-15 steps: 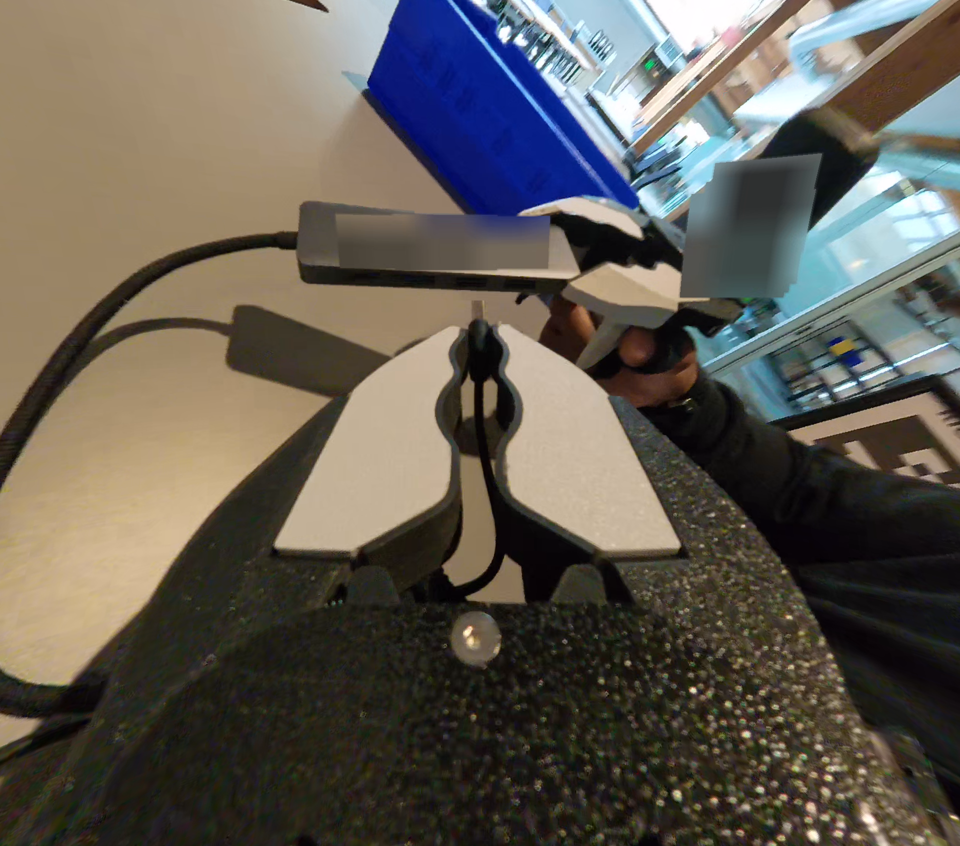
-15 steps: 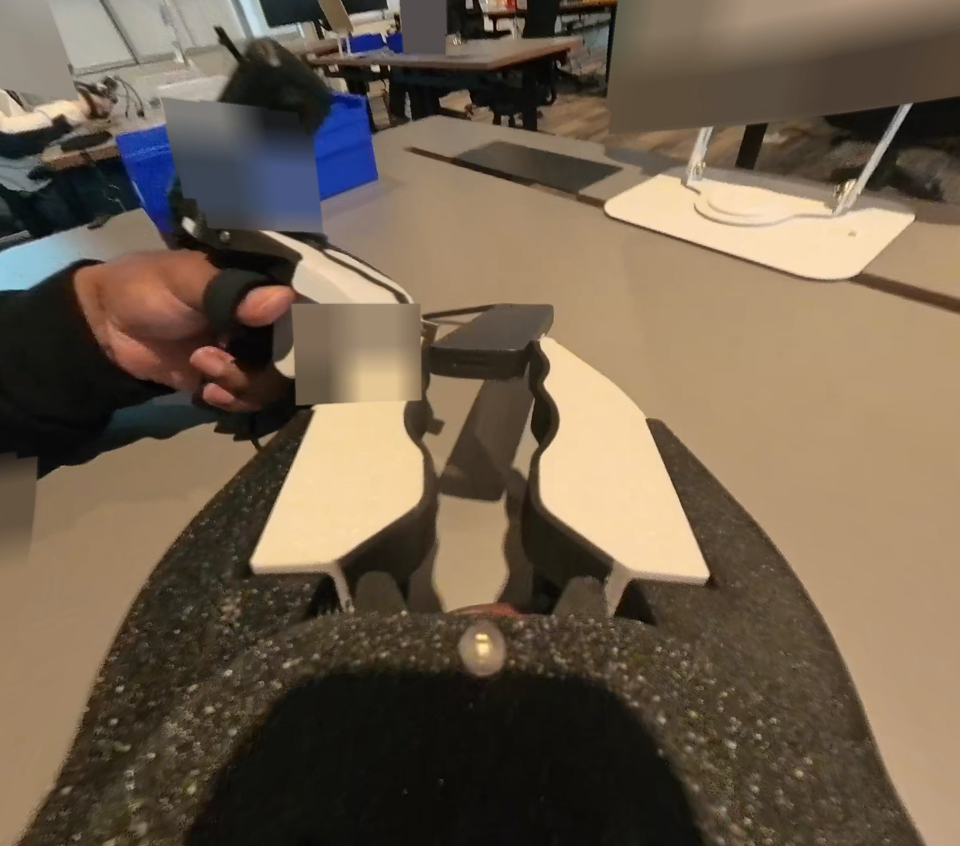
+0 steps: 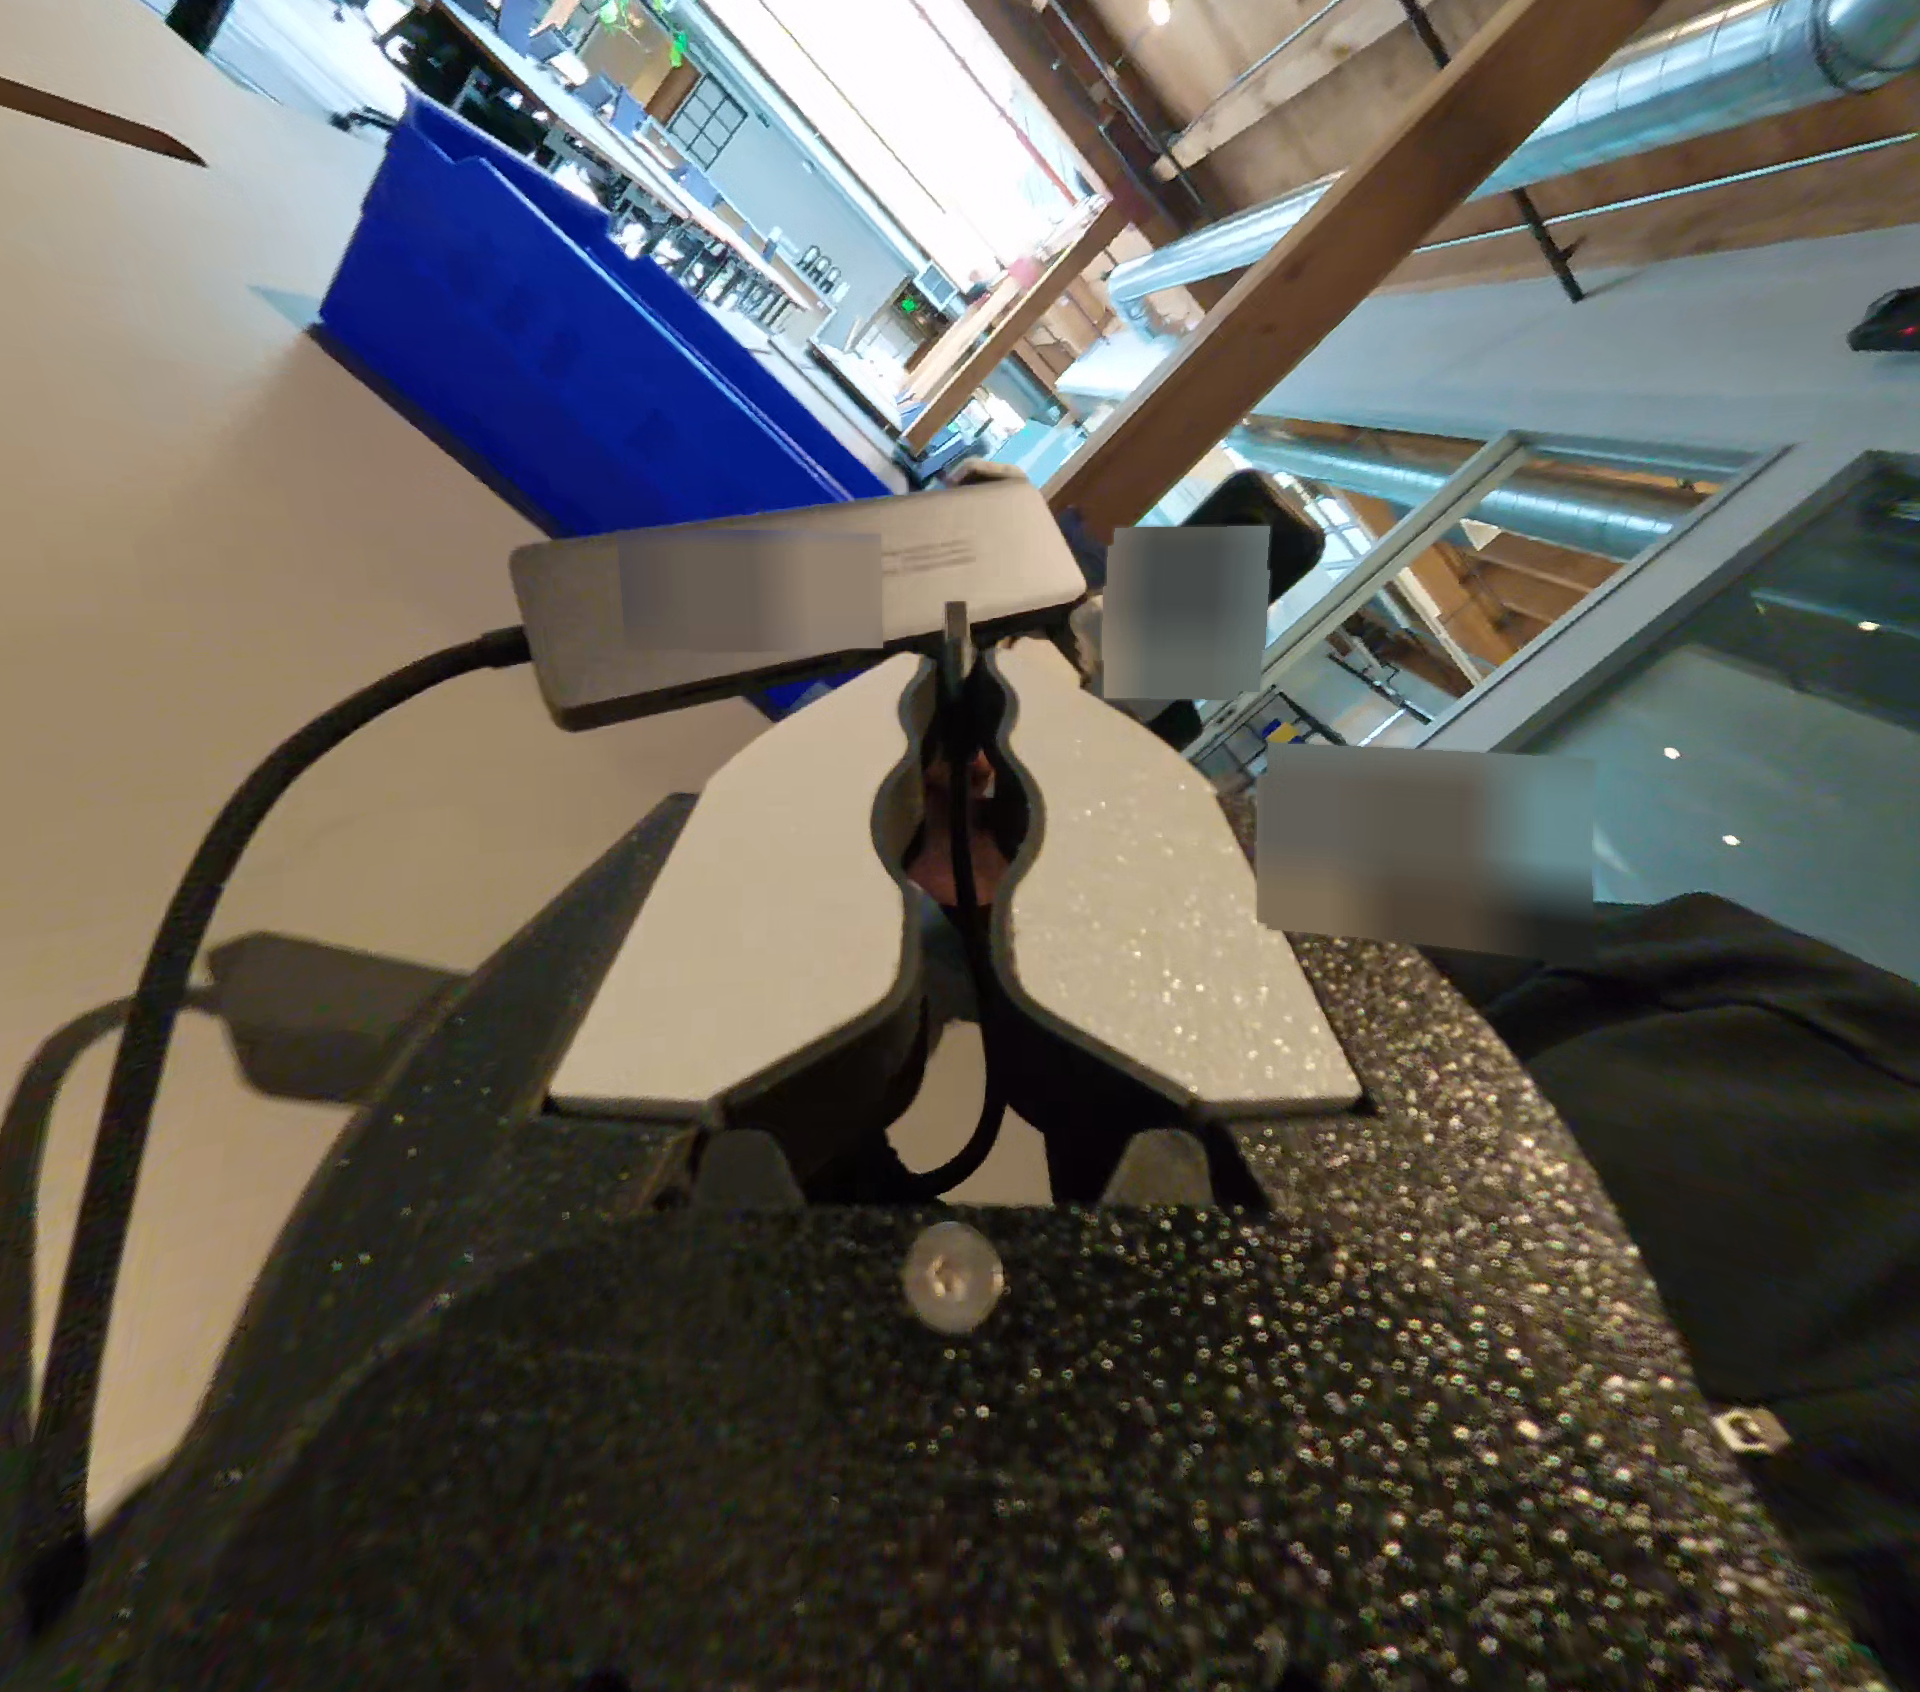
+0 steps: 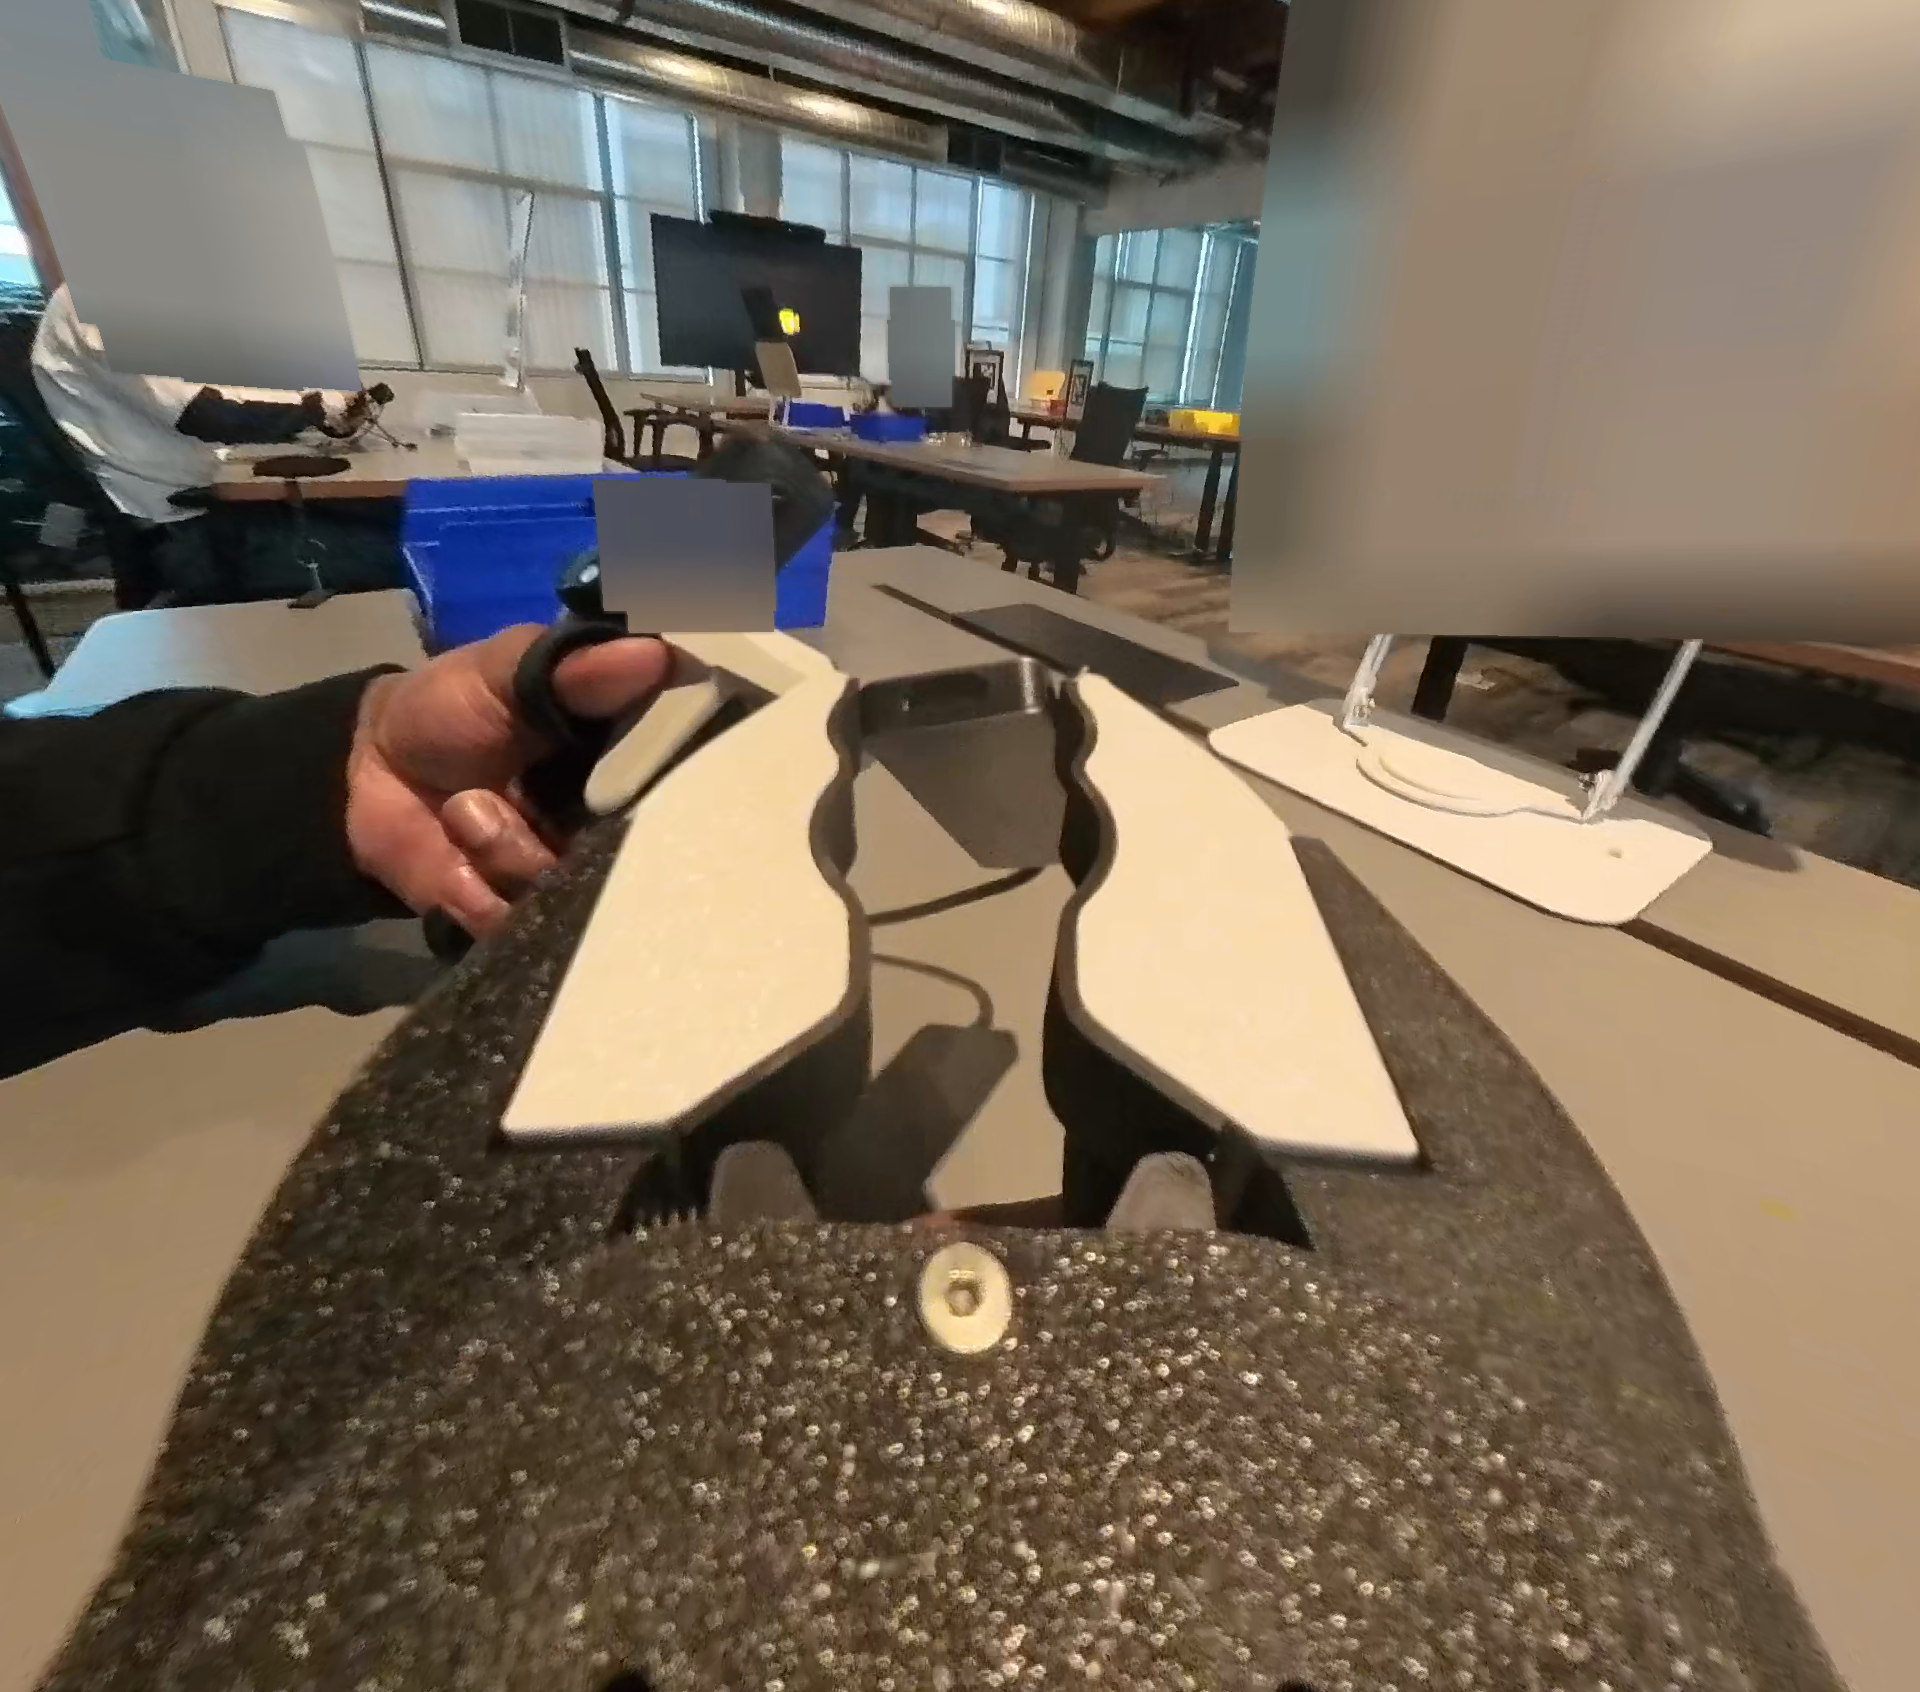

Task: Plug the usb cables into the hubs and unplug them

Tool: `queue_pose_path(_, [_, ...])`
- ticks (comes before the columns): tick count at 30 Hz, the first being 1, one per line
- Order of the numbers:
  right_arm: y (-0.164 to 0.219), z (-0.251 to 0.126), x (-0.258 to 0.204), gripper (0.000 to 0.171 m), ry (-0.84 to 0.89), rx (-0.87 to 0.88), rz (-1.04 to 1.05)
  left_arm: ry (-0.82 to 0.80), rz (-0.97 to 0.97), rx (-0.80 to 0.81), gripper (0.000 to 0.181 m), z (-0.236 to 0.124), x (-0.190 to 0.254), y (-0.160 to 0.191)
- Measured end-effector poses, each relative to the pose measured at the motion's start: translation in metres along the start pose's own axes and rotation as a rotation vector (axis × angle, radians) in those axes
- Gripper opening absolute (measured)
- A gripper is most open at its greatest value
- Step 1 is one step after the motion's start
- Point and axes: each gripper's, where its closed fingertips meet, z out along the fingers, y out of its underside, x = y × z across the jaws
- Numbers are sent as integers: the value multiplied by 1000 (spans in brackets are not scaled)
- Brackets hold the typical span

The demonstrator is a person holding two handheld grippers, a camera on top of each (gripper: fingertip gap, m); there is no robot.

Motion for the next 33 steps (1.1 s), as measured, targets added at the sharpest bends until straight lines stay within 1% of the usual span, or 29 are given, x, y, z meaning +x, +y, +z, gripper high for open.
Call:
queue_pose_path(7, [40,2,12,36,68,-215,43,-170,54,-41,7,-5,-26,5])
queue_pose_path(11, [59,-6,11,36,94,-344,34,-225,77,-38,7,-9,-32,2])
queue_pose_path(17, [88,-18,10,35,144,-526,6,-265,108,-70,7,-8,-37,7])
queue_pose_path(22, [107,-24,14,35,179,-643,-50,-299,132,-115,7,-8,-43,13])
queue_pose_path(30, [126,-34,17,35,217,-794,-68,-347,162,-160,7,-7,-49,19])
queue_pose_path(33, [128,-38,13,35,217,-827,-52,-364,164,-183,7,-7,-52,22])
